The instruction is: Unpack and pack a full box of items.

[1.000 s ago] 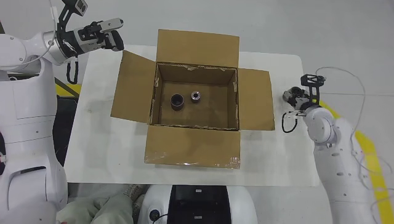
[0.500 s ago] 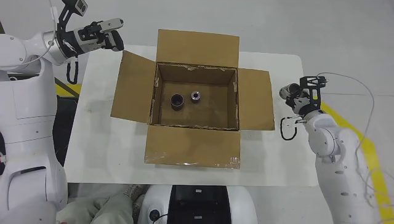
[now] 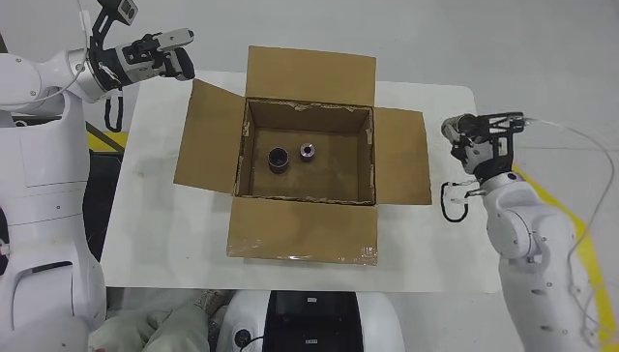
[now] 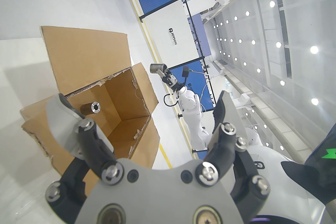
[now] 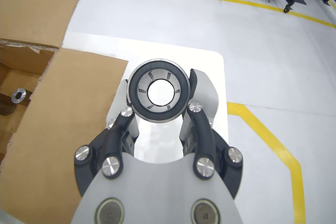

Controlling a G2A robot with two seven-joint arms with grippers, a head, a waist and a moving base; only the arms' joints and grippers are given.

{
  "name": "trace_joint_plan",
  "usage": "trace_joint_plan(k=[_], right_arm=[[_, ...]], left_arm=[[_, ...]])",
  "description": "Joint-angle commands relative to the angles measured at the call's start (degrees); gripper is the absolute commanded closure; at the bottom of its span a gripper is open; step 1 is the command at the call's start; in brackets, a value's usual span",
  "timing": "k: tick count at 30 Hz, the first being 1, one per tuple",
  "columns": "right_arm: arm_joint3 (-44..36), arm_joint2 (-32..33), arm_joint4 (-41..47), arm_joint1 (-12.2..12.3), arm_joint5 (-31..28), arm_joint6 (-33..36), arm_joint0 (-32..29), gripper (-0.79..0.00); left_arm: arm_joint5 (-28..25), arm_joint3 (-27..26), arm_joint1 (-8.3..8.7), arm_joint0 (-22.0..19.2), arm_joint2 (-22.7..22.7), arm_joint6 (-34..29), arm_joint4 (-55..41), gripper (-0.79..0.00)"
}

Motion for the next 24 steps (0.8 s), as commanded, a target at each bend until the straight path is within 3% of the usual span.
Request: trace_joint_plan(k=[1,12,24], right_arm=[[-1.7,-0.9,-0.4,0.0,-0.5,-0.4,0.0,0.0],[-6.4,-9.7,-1.4,-0.5,-4.5,1.4,3.6,0.0],[-4.6,-20.2,-3.5,-1.6,-5.2,5.1,9.6,0.0]], left_arm=[[0.0,0.0,0.0,0.0,0.0,0.0,0.0,-0.785],[0.0,0.0,0.0,0.0,0.0,0.0,0.0,-0.785],[0.0,0.0,0.0,0.0,0.0,0.0,0.0,-0.785]])
